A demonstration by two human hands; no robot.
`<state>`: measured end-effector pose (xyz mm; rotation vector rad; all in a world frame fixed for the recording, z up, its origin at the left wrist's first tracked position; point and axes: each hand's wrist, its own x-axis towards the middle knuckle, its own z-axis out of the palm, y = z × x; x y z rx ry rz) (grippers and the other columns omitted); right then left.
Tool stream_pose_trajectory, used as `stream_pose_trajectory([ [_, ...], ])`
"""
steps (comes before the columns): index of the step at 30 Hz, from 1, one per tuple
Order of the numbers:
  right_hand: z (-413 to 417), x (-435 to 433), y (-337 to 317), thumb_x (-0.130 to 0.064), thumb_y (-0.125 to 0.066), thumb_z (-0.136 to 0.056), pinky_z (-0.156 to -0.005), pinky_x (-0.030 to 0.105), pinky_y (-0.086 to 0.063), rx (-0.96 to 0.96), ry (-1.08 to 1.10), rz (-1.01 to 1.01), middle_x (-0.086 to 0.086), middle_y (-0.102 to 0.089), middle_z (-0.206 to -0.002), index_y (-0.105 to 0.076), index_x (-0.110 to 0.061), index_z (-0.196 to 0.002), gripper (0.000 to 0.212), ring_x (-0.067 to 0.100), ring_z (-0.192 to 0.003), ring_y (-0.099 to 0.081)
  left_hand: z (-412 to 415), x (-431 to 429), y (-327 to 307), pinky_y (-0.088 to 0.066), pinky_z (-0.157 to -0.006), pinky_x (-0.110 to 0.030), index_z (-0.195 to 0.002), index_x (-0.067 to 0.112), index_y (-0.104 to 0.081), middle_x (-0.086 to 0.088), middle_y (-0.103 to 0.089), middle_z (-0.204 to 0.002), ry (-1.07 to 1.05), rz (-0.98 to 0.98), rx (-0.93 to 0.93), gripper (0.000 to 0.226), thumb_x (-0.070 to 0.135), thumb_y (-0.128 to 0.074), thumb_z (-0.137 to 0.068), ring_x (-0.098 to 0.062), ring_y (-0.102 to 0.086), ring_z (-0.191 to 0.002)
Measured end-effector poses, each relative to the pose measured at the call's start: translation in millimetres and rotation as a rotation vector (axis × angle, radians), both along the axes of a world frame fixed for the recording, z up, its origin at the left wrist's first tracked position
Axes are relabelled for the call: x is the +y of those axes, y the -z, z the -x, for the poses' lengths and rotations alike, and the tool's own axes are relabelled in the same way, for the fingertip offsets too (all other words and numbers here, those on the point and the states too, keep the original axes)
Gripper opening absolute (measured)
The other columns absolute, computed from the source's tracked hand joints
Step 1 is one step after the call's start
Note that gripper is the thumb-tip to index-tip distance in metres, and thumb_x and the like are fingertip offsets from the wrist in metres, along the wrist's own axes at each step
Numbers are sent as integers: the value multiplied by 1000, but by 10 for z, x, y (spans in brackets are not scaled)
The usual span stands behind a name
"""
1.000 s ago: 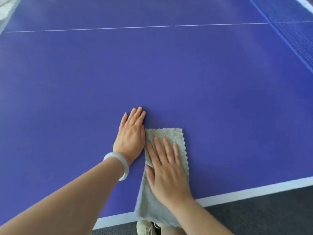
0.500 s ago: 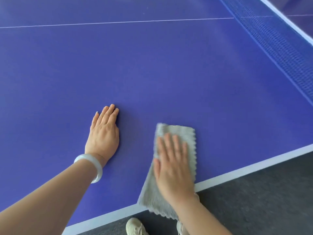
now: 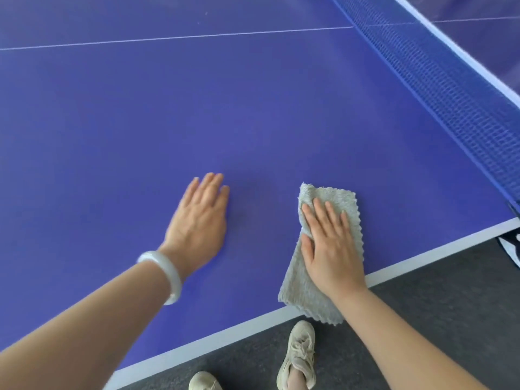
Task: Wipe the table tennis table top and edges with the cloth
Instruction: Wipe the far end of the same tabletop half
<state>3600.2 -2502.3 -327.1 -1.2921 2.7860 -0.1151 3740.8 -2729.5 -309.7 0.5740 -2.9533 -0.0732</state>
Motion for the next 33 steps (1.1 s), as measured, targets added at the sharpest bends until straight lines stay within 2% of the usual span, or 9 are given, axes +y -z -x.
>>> stream_pose_trajectory([
  [4, 84, 87, 21, -41, -28, -104, -123, 53, -16, -25, -145, 27, 1, -14, -167, -24, -20, -159, 59, 22, -155, -5, 789, 346, 112, 3, -123, -45, -157, 7, -14, -13, -3, -165, -42, -38, -29, 58, 31, -27, -105, -27, 0, -153],
  [9, 651, 438, 32, -39, -29, -105, -126, 46, -11, -11, -456, -24, -5, -10, -168, -16, -25, -160, 58, 17, -155, -4, 996, 208, 227, 5, -123, -43, -159, 17, -13, -6, -4, -166, -283, -202, -13, 59, 39, -21, -104, -21, 2, -153],
  [14, 1322, 402, 27, -45, -7, -103, -125, 46, -6, -27, 244, -79, -1, -1, -169, -3, -25, -160, 61, 17, -155, 5, 992, 197, 195, 5, -124, -39, -158, 20, -15, -2, -6, -166, -293, -229, -3, 56, 35, -17, -104, -17, 2, -153],
  [16, 1142, 152, 30, -45, -11, -103, -125, 50, -6, -9, 394, -57, 5, -2, -168, -4, -20, -161, 64, 25, -155, 0, 991, 206, 181, 5, -124, -38, -158, 19, -16, -1, -7, -166, -295, -242, 9, 56, 33, -20, -104, -16, 1, -153],
  [18, 748, -106, 45, -43, -24, -103, -124, 53, -9, -3, 271, 48, 9, -12, -167, -16, -15, -160, 64, 30, -155, -7, 987, 201, 182, 4, -124, -36, -158, 15, -19, 0, -9, -166, -310, -271, 39, 55, 30, -24, -105, -15, -2, -153],
  [21, 250, -259, 90, -44, -30, -103, -122, 54, -15, -27, -181, 74, 5, -15, -167, -24, -17, -159, 62, 27, -155, -6, 977, 186, 200, 3, -124, -35, -157, 11, -21, 0, -11, -165, -317, -267, 50, 54, 24, -28, -105, -14, -5, -153],
  [26, 972, -89, 43, -44, -33, -103, -126, 46, -8, -34, -554, -10, -1, -15, -167, -23, -24, -159, 60, 20, -155, -8, 980, 199, 192, 1, -124, -36, -156, 10, -22, -2, -12, -164, -312, -233, 37, 56, 24, -19, -102, -16, -8, -152],
  [30, 1937, -184, -40, -43, -19, -104, -125, 44, 0, -15, -36, -121, -1, 2, -168, -6, -24, -161, 61, 20, -155, 4, 983, 205, 192, 4, -124, -32, -156, 11, -23, 0, -13, -164, -319, -223, 30, 63, 29, -14, -97, -13, -7, -152],
  [33, 1713, -460, 0, -42, -16, -104, -124, 50, -2, -25, 180, -77, 7, 2, -168, -4, -17, -161, 63, 27, -155, 4, 969, 212, 195, 3, -124, -32, -156, 12, -25, 1, -15, -164, -325, -211, 29, 62, 30, -14, -97, -13, -9, -152],
])
